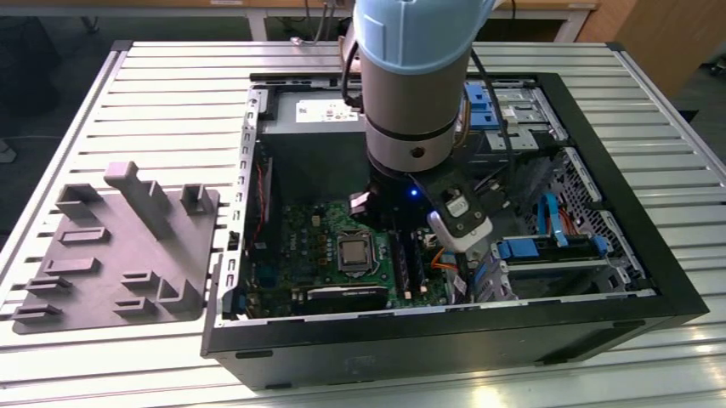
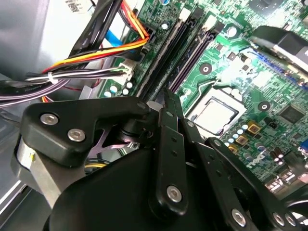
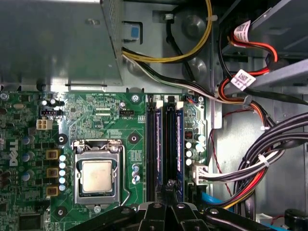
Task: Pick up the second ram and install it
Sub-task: 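Press down the second ram until it locks into place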
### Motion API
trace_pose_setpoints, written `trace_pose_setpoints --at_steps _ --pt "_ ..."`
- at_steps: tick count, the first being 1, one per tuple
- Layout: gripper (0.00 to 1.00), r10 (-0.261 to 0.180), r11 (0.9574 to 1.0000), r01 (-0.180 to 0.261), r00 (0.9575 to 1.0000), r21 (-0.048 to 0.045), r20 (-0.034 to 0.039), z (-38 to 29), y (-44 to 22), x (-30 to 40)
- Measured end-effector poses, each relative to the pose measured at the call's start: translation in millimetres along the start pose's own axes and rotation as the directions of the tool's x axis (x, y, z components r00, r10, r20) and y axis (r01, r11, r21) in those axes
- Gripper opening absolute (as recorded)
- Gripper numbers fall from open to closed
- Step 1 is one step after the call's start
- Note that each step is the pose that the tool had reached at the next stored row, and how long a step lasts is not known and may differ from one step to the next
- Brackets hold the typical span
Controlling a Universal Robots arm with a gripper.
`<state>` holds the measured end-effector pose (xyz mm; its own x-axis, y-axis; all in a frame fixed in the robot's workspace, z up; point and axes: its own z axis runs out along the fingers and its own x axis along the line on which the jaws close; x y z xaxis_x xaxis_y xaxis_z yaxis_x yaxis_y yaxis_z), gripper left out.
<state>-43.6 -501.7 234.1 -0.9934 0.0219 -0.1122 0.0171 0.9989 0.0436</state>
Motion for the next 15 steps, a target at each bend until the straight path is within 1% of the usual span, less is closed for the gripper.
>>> trace_pose_setpoints --at_steps 15 --pt "0.11 0.0 1.0 0.0 1.0 0.0 0.0 -0.3 -11.2 -0.2"
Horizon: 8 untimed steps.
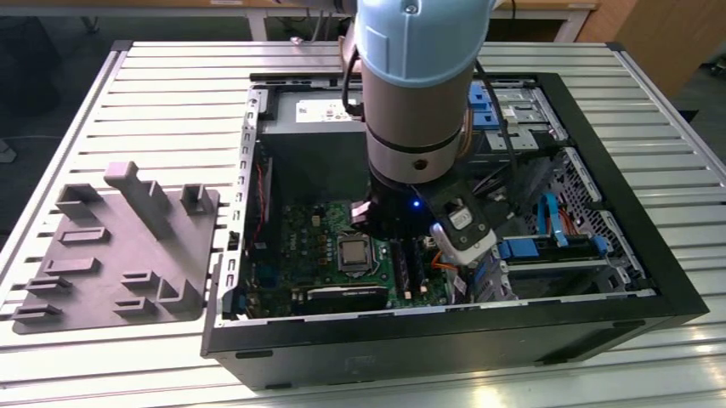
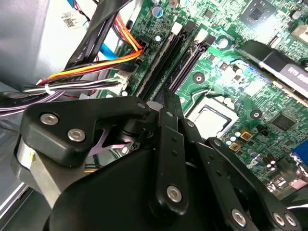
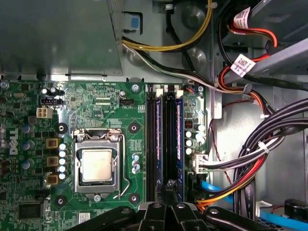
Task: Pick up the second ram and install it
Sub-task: 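Press down the second ram until it locks into place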
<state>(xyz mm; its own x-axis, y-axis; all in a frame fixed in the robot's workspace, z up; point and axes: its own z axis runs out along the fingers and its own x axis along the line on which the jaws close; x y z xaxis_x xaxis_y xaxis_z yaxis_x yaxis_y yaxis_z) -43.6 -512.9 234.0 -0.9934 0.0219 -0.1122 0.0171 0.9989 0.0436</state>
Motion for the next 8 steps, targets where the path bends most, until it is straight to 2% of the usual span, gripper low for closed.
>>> trace_pose_setpoints --at_steps 8 --pt "0.11 0.0 1.0 0.0 1.0 0.0 0.0 -0.1 -5.2 -0.1"
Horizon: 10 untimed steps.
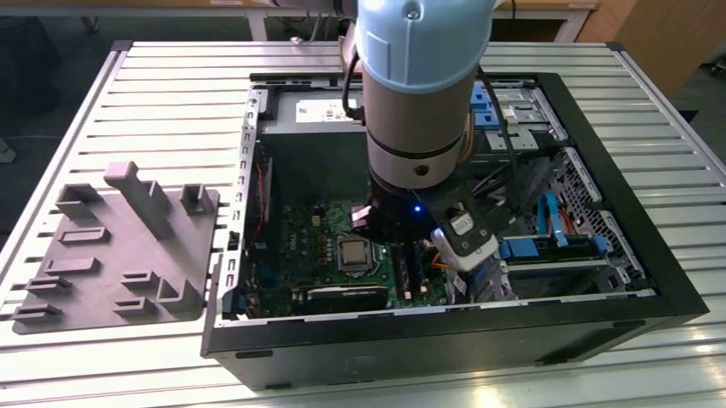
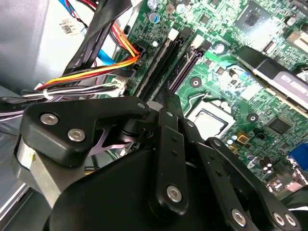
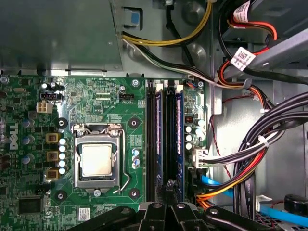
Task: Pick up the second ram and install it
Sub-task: 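Press down the second ram until it locks into place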
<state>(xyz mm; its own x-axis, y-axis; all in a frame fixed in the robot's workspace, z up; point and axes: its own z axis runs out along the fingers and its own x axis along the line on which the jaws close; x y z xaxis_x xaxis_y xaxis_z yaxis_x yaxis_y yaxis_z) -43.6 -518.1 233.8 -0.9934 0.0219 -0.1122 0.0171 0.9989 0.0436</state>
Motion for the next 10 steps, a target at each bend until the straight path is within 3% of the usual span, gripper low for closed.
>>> trace_pose_setpoints --at_steps 10 --pt "0.11 0.0 1.0 0.0 1.0 0.0 0.0 -0.2 -5.8 -0.1"
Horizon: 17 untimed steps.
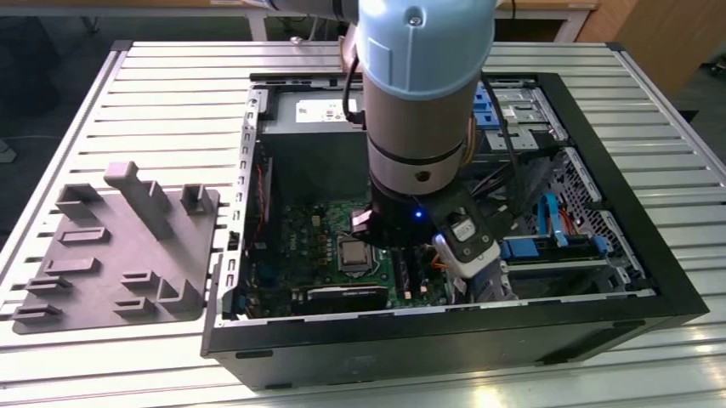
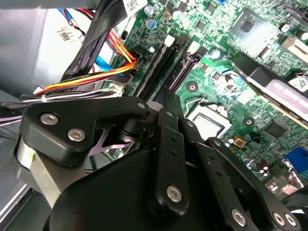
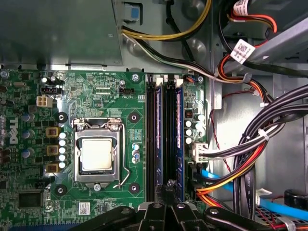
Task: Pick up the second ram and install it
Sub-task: 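Press down the second ram until it locks into place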
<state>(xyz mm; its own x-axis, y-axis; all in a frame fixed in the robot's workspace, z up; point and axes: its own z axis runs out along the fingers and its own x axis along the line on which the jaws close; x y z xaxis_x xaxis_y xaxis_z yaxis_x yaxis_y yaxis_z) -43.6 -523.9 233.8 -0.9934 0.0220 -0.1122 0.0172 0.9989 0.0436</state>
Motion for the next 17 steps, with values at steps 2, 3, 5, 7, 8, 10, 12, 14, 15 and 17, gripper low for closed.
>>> trace_pose_setpoints --at_steps 2,3,5,7,8,10,12,14,15,17 --pt "0.11 0.0 1.0 0.0 1.0 0.0001 0.0 -0.1 -1.1 0.0" --pt "0.11 0.0 1.0 0.0 1.0 0.0 0.0 -0.1 -1.7 0.0" --pt "0.11 0.0 1.0 0.0 1.0 0.0 0.0 -0.1 -2.8 -0.1" --pt "0.11 0.0 1.0 0.0 1.0 0.0001 0.0 -0.2 -3.8 -0.1" --pt "0.11 0.0 1.0 0.0 1.0 0.0 0.0 -0.2 -4.3 -0.1" --pt "0.11 0.0 1.0 0.0 1.0 0.0001 0.0 -0.2 -5.4 -0.1" --pt "0.11 0.0 1.0 0.0 1.0 0.0001 0.0 -0.3 -6.3 -0.1" --pt "0.11 0.0 1.0 0.0 1.0 0.0001 0.0 -0.3 -7.3 -0.1" --pt "0.11 0.0 1.0 0.0 1.0 0.0 0.0 -0.3 -7.8 -0.2" --pt "0.11 0.0 1.0 0.0 1.0 0.0 0.0 -0.3 -8.5 -0.2"
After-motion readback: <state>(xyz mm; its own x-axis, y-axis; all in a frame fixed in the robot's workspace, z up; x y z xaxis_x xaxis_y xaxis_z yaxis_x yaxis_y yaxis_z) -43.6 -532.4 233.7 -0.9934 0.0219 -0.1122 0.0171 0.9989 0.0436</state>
